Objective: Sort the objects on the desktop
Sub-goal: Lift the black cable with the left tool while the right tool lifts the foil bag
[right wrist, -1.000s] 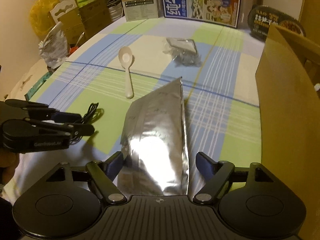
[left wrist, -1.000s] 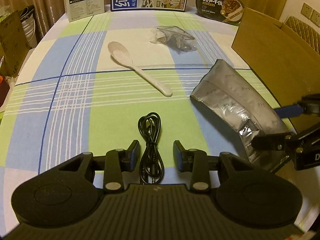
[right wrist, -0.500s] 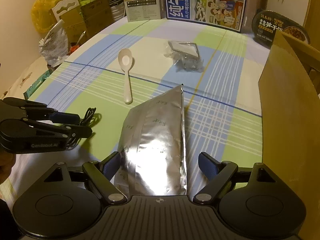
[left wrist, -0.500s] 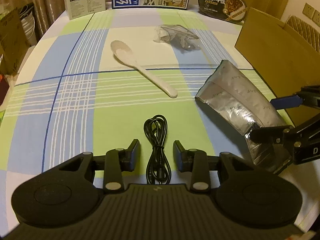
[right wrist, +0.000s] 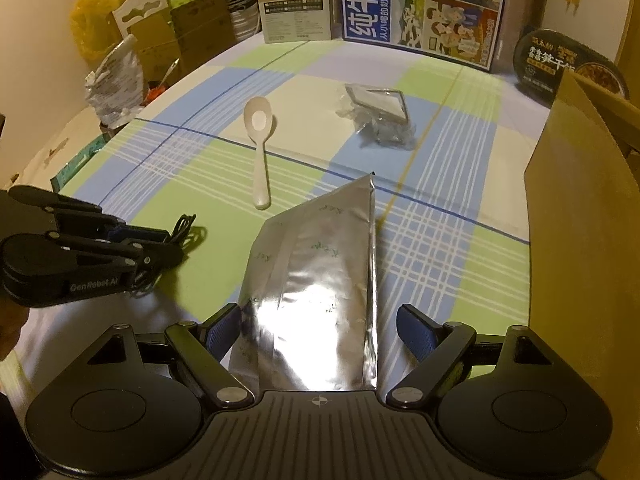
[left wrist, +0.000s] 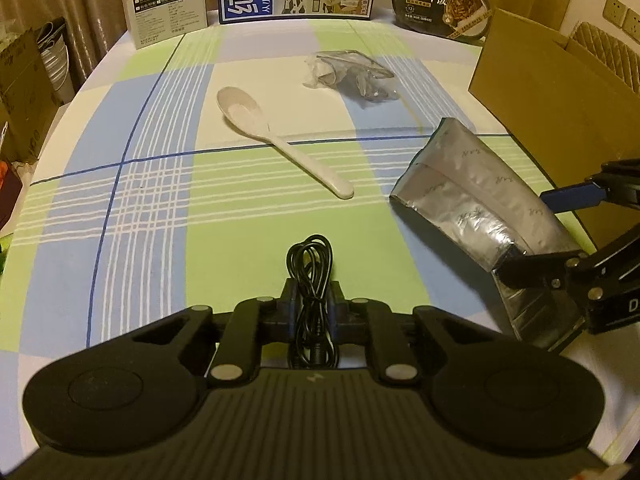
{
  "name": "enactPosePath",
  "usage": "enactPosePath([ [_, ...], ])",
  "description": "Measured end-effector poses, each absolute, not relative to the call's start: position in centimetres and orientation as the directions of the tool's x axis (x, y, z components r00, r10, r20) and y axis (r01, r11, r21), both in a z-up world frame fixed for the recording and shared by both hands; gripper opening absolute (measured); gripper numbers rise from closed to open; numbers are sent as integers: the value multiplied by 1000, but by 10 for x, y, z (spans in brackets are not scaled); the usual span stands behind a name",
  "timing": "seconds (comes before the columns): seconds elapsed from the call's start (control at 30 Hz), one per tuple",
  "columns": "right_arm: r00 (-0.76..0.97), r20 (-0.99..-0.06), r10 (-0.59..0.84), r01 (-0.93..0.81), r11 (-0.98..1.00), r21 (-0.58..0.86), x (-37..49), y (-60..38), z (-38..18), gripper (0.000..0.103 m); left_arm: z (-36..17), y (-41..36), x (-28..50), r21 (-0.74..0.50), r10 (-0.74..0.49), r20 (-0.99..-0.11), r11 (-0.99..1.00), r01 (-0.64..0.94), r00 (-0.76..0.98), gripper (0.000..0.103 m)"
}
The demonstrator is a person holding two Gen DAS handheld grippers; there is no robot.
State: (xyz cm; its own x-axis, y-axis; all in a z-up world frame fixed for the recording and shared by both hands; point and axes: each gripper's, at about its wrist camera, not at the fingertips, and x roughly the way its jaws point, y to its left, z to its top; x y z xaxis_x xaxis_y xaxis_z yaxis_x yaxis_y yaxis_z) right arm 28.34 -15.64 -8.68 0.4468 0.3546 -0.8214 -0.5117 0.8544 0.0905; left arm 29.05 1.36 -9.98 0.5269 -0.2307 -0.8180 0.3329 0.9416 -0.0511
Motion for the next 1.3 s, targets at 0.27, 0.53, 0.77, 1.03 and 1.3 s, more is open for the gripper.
enactPosePath([
  [0.27,420,-834,357,-539,838,87,294,-145,-91,82,-98,11,289,-65,-248,-814,937,343,525,11],
  [0.53,336,-879,338,-542,833,113,302,-139,-105,73,-99,11,288,-64,-247,-819,936,346,518,11],
  [0.77,340,-892,298,-556,829,65,299,-133,-109,68,-99,11,289,-50,-236,-828,935,352,509,12],
  [1.03,360,-888,285,-565,824,35,298,-131,-110,57,-100,5,287,-5,-212,-828,928,372,519,12],
  [1.3,389,-866,315,-552,832,55,297,-134,-100,51,-94,7,285,-55,-253,-809,931,360,531,9],
])
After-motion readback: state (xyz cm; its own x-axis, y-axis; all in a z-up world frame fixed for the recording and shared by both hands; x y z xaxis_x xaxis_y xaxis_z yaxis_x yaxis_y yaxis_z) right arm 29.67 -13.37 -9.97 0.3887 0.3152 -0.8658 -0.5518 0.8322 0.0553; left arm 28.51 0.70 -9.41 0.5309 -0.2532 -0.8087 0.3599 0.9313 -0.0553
